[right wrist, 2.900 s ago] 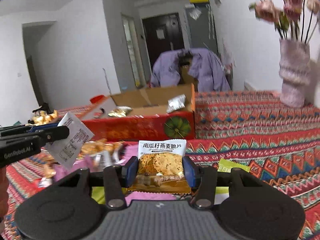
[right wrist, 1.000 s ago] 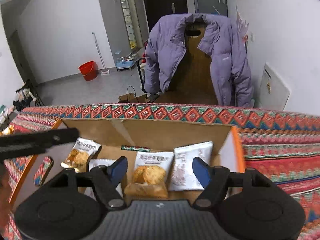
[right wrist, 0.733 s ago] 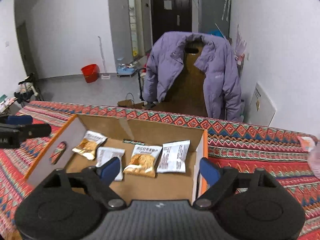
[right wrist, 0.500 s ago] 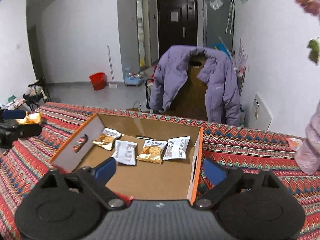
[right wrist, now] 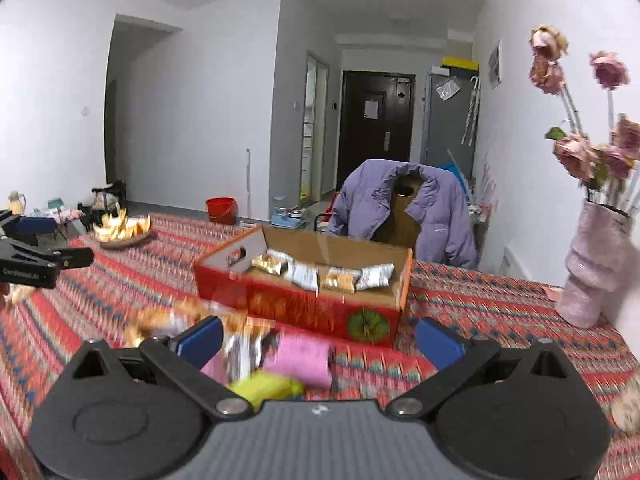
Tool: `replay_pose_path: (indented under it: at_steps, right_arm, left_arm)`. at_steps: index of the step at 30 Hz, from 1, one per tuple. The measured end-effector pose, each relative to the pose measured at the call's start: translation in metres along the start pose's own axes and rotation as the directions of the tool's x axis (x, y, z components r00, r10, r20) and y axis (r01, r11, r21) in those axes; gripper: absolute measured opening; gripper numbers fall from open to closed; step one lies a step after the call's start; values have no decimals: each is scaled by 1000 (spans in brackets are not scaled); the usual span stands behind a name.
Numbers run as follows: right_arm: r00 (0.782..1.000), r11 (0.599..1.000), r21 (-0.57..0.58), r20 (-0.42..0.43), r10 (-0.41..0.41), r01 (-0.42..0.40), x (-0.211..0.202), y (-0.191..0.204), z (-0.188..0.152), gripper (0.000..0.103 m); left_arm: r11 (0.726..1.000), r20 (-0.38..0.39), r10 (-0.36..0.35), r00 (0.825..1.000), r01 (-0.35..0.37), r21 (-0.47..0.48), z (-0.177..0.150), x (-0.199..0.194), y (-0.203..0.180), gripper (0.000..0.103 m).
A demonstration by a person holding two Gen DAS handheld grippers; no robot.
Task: Organize snacks
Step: 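Withdraw both tools from the box back toward the snack pile, then grasp the pink packet with the right tool while the left grasps a gold cracker packet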
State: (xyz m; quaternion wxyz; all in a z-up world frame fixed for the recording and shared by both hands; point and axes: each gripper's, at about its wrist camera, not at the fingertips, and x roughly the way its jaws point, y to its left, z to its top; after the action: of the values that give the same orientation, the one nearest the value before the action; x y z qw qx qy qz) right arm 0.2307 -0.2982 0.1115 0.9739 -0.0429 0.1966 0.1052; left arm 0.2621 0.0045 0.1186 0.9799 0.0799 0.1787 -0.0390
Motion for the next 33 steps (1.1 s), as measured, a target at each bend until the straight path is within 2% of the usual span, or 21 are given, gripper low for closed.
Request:
replay_pose_path:
  at_steps: [5, 9, 13, 15, 22, 27, 29, 30, 32, 33]
  right_arm:
    - [999, 999, 12, 1, -47, 47, -31, 23, -56, 103]
    - [998, 998, 39, -46, -49, 51, -35, 25, -82, 103]
    - [995, 996, 44, -59, -78, 81, -36, 24, -88, 103]
    - [996, 995, 70, -50, -71, 75, -35, 23, -84, 103]
    - [1000, 994, 110, -8, -30, 30, -7, 33, -70, 103]
    - [998, 989, 139, -38, 57, -51, 32, 48, -58, 100]
    - [996, 988, 137, -54, 74, -66, 49, 56, -54, 95]
    - [995, 989, 132, -62, 82, -73, 58, 61, -51, 93]
    - [993, 988, 128, -70, 96, -87, 71, 67, -46, 91]
    - [992, 987, 131, -73, 106, -96, 79, 70, -43, 90]
  left_arm:
    - [995, -33, -28, 999, 25, -93, -46, -39, 2, 103]
    - [989, -104, -121, 987, 110, -103, -68, -49, -1, 103]
    - [997, -92, -68, 993, 64, -43, -75, -47, -5, 103]
    - [998, -93, -53, 994, 49, -50, -73, -37, -3, 103]
    - [986, -52, -118, 992, 110, -127, -56, 19, 7, 103]
    - [959, -39, -250, 968, 242, -145, -39, 68, 11, 103]
    - [946, -40, -298, 954, 289, -144, -33, 89, 11, 103]
    - [947, -51, -295, 954, 285, -149, -31, 101, 11, 101]
    - [940, -85, -313, 946, 296, -169, -31, 123, 12, 85]
    - [933, -107, -329, 938, 305, -190, -32, 132, 13, 82]
